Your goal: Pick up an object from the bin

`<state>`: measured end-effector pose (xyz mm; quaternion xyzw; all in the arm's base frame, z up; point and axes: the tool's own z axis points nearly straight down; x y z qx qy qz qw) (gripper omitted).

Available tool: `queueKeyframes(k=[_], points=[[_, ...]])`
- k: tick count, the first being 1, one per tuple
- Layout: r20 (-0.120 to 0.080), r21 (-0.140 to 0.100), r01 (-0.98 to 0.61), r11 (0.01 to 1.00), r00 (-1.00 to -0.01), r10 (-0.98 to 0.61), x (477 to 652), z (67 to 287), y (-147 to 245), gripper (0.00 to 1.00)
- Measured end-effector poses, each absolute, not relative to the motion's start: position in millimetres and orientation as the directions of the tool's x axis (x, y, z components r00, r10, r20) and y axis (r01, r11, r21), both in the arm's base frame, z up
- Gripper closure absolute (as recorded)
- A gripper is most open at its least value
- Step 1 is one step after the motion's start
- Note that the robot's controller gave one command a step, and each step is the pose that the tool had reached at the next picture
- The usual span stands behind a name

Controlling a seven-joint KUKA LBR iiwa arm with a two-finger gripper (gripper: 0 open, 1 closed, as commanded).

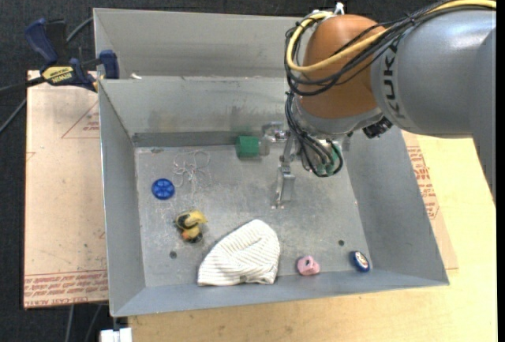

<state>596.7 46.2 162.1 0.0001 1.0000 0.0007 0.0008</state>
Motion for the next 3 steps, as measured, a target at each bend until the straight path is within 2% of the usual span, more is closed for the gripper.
queueKeyframes(k=[1,2,3], points=[[0.015,0.004,-0.075,0.997,-0.997,-0.075,531.8,73.4,104.3,0.0],[-0.004,0.001,-0.043,0.999,-0.999,-0.043,549.2,81.3,64.4,0.0],[0.007,0.005,-0.107,0.994,-0.994,-0.108,533.1,74.1,53.0,0.0]])
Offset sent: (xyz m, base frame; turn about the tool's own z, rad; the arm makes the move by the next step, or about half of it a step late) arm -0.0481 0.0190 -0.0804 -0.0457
